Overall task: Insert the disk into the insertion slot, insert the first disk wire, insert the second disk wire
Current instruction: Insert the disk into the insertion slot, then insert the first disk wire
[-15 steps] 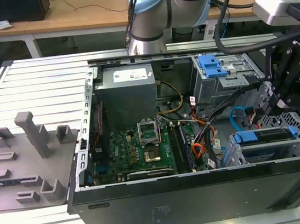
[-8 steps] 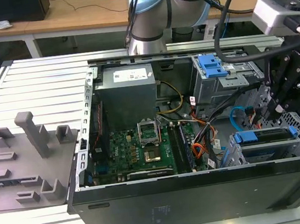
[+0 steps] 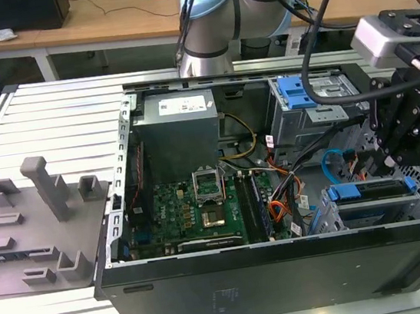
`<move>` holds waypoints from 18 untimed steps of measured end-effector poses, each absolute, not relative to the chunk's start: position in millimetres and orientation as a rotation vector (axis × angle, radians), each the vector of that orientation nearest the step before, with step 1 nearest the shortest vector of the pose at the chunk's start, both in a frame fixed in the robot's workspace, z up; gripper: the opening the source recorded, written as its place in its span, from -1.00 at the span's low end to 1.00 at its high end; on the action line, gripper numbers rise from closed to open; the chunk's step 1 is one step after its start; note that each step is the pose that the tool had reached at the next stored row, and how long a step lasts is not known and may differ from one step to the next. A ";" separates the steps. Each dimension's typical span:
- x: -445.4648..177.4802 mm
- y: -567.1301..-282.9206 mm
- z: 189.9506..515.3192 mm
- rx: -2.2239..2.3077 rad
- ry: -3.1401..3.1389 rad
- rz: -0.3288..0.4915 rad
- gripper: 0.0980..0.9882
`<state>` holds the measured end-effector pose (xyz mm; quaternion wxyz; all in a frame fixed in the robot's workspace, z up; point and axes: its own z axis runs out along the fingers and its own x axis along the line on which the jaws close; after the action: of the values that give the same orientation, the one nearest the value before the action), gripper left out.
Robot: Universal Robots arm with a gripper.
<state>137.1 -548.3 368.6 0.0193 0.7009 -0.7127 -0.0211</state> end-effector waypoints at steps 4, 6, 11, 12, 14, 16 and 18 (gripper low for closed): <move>140.8 -548.3 364.8 2.175 -2.212 -0.066 -0.98; 142.1 -548.3 363.8 2.175 -2.212 -0.065 -0.98; 142.6 -548.3 363.6 2.175 -2.212 -0.065 -0.98; 142.7 -548.3 363.6 2.175 -2.212 -0.065 -0.98; 142.7 -548.3 363.6 2.175 -2.212 -0.065 -0.98; 142.7 -548.3 363.6 2.175 -2.212 -0.066 -0.98; 142.7 -548.3 363.7 2.175 -2.212 -0.065 -0.98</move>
<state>142.7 -548.3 363.7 0.0194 0.7009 -0.7127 -0.0211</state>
